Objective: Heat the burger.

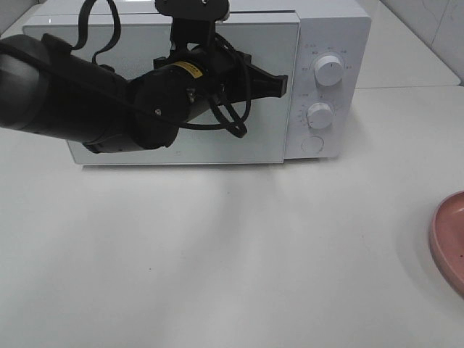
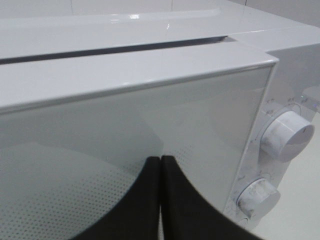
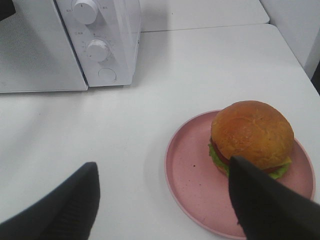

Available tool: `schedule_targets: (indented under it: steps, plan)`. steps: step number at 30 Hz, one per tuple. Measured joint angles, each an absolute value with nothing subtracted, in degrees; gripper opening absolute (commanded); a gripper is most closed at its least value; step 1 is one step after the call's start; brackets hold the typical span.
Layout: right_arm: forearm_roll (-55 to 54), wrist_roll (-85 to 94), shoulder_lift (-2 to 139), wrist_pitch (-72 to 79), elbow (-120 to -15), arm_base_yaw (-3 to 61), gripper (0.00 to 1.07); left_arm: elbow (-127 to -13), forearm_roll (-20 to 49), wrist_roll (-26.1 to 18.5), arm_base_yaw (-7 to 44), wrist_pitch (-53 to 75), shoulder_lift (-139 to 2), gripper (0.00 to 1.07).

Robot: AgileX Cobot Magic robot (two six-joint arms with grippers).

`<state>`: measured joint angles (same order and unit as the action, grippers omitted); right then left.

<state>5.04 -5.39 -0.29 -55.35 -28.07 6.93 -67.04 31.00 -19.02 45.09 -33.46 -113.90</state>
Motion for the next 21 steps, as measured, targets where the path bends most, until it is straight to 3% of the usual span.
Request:
schedule_targets:
  steps: [5,21]
  plan:
    - [5.04,-5.39,-0.29,-55.35,-28.07,6.93,0.69,-67.21,30.77,-19.48,43.26,-32.37,-113.96,0.0]
    - [5.04,-5.33,-0.29,-55.35,-28.07,6.93,0.69,-66.81,32.72,-19.6,44.75,-33.4,-113.27,0.0]
